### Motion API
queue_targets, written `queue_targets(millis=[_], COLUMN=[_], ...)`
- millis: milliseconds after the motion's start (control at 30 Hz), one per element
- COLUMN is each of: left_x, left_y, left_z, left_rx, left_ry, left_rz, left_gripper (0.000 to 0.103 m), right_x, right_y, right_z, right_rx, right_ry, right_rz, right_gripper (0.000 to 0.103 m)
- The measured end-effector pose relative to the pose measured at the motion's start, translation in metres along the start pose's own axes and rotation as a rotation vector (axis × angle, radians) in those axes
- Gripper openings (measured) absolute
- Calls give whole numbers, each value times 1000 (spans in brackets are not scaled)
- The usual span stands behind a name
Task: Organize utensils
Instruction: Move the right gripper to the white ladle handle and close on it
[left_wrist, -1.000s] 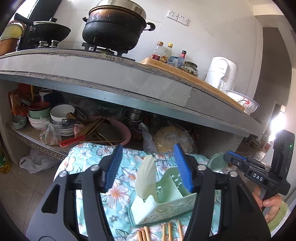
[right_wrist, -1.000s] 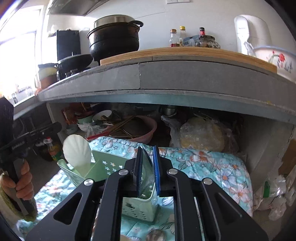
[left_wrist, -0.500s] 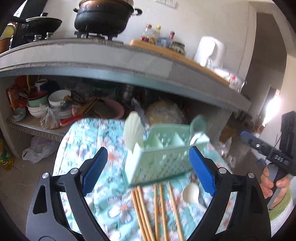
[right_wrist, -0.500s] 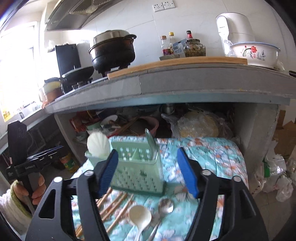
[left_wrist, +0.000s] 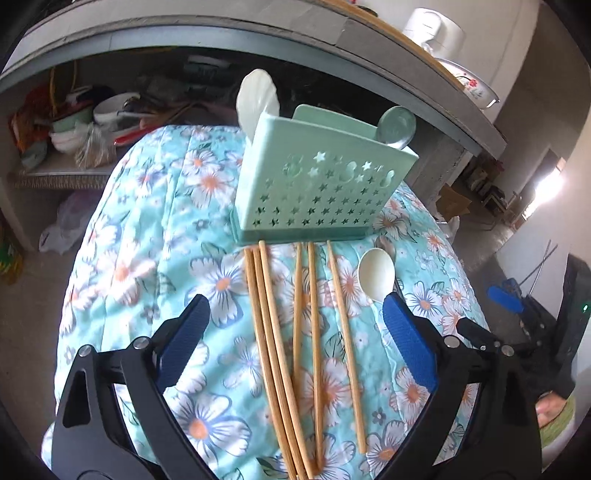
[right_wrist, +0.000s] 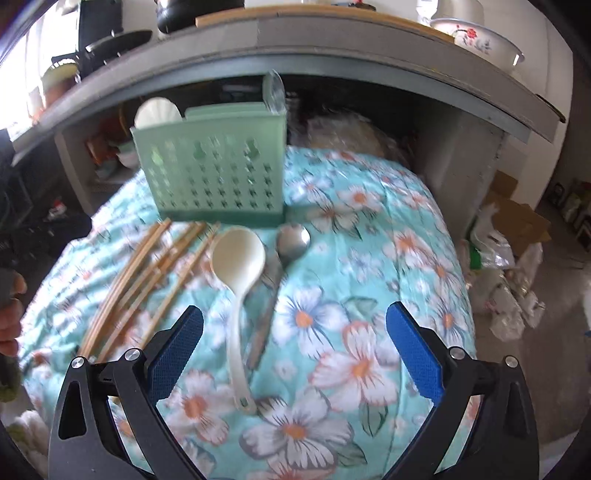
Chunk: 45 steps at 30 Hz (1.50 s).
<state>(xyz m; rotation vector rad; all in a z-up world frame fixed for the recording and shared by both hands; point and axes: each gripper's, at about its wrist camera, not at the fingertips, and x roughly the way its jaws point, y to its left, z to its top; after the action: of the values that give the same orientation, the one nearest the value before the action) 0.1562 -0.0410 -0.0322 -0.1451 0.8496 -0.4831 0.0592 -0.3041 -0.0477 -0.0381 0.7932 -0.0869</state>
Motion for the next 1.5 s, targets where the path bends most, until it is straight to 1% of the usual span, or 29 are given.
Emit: queue_targets(millis=[100, 200, 300, 333, 367, 467, 533, 633, 700, 767, 800, 833, 867, 933, 967, 1000, 1133, 1167, 1267, 1367, 1500], left_x=[-4, -9, -12, -13, -13, -9, -6, 1, 6, 10, 12, 12, 13, 14, 14, 13, 12, 12, 11, 9, 8], left_y=[0, -5, -9, -11, -13, -20, -25, -29, -32, -33, -34, -33, -32, -31, -30, -29, -28, -28, -32, -36, -38], left_z=[-5, -6, -8, -8, -9, -11, -14, -18, -19, -20, -21, -21, -22, -21, -21, -21, -21, -21, -24, -25, -26], left_rx=[-9, 7, 21, 18, 21, 39, 49, 63, 72, 79, 80, 81, 79, 77, 78, 78, 79, 81, 98, 113, 121], left_ry=[0, -10, -21, -22, -20, -15, -9, -4, 1, 10, 15, 19, 24, 22, 19, 17, 10, 6, -3, -16, -25], left_rz=[-17, -31, -85, -97, -111, -123, -136, -136, -120, -115, -114, -116, -117, -115, -114, -115, -138, -146, -167, -182, -196], left_gripper=[94, 95, 95, 95, 95, 95, 95, 95, 95, 95, 95, 95, 95, 95, 95, 95, 95, 95, 95, 95, 95], right_x=[0, -3, -8, -10, -13, -16, -15, -6, 3, 14, 19, 25, 31, 41, 45, 48, 54, 56, 63, 72, 82], right_y=[-6, -12, -16, -17, -19, -28, -29, -27, -26, -25, -25, -26, -26, -27, -26, -26, -23, -23, -22, -19, -13], right_z=[-5, -9, -9, -7, -7, -5, -5, -2, 0, 0, 0, -1, -1, -2, -2, -2, -2, -1, 0, 3, 7], right_rx=[14, 20, 15, 16, 29, 89, 118, 154, 183, 214, 232, 252, 269, 291, 296, 297, 297, 298, 296, 288, 269], right_ry=[-10, -23, -51, -63, -83, -115, -117, -84, -56, -10, 11, 37, 63, 103, 121, 134, 169, 177, 204, 229, 259], right_rz=[-83, -122, -161, -155, -130, -22, 29, 104, 171, 223, 248, 274, 293, 319, 329, 333, 344, 344, 350, 352, 354], right_gripper=[96, 96, 96, 96, 96, 96, 96, 96, 89, 77, 74, 68, 62, 53, 51, 47, 39, 38, 29, 25, 22])
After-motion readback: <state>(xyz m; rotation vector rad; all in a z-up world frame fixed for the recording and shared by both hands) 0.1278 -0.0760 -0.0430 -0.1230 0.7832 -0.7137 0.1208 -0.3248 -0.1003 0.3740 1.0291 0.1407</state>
